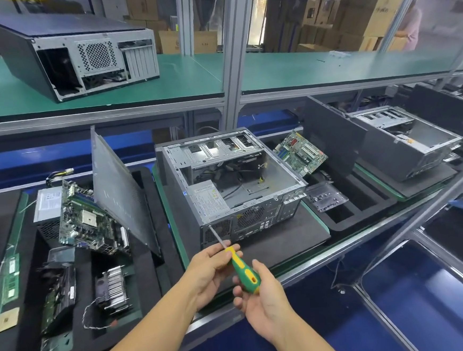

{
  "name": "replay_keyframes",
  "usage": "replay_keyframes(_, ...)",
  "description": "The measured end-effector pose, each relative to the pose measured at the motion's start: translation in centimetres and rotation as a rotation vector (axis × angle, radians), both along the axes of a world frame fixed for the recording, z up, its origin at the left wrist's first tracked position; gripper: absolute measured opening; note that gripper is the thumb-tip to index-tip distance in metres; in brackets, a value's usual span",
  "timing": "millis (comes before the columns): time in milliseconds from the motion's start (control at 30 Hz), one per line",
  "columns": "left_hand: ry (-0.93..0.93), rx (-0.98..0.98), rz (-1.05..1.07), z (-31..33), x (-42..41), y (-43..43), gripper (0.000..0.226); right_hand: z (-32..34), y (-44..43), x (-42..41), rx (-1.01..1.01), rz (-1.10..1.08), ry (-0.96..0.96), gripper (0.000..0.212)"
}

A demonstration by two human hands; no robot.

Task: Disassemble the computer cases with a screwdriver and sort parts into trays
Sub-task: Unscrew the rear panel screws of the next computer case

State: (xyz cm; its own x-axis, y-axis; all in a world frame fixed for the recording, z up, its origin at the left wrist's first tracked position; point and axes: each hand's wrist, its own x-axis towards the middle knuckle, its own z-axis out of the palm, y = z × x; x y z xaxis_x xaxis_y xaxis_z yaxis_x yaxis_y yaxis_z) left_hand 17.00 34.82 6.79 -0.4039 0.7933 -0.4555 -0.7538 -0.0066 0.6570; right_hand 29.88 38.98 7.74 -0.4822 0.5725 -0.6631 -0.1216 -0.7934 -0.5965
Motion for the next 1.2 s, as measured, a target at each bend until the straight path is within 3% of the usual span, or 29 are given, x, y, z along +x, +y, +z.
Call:
replay_keyframes(67, -0.038, 0.025, -0.022, 0.2, -0.1, -0.2, 0.027, 0.1, 0.0, 0.0, -0.012, 0.015, 0.007, 0.031)
replay_keyframes(200, 0.114, -0.07, -0.11, 1.1, 0.4, 0.0, 0.023, -0.1, -0.3, -0.3, 0.119, 0.034, -0.012, 0.01)
replay_keyframes(367, 0.071, -0.105, 0.006, 0.6, -0.1, 0.2, 0.028, -0.1, -0.5, -0.3, 0.102, 0.062, -0.011, 0.016)
replay_keyframes(467, 0.01, -0.05, 0.001, 0.5, -0.3, -0.1, 0.028, -0.1, -0.1, 0.0, -0.026, 0.098, -0.004, 0.038)
replay_keyframes(667, -0.055, -0.118, 0.169, 1.0, -2.0, 1.5, 0.023, -0.6, 0.0, 0.3, 0.179, 0.13, -0.094, 0.017)
replay_keyframes(900, -0.078, -0.297, 0.275, 0.1, -3.5, 3.7, 0.02, -0.9, 0.2, 0.0, 0.199, 0.122, -0.141, 0.022)
replay_keyframes(1133, -0.074, -0.272, 0.298, -0.3, -3.1, 3.8, 0.006, -1.6, 1.0, 0.9, 0.29, 0.168, -0.183, 0.018)
replay_keyframes(1200, -0.084, -0.242, 0.33, -0.4, -2.9, 3.9, 0.015, -1.6, 1.6, 1.4, 0.34, 0.152, -0.149, 0.011)
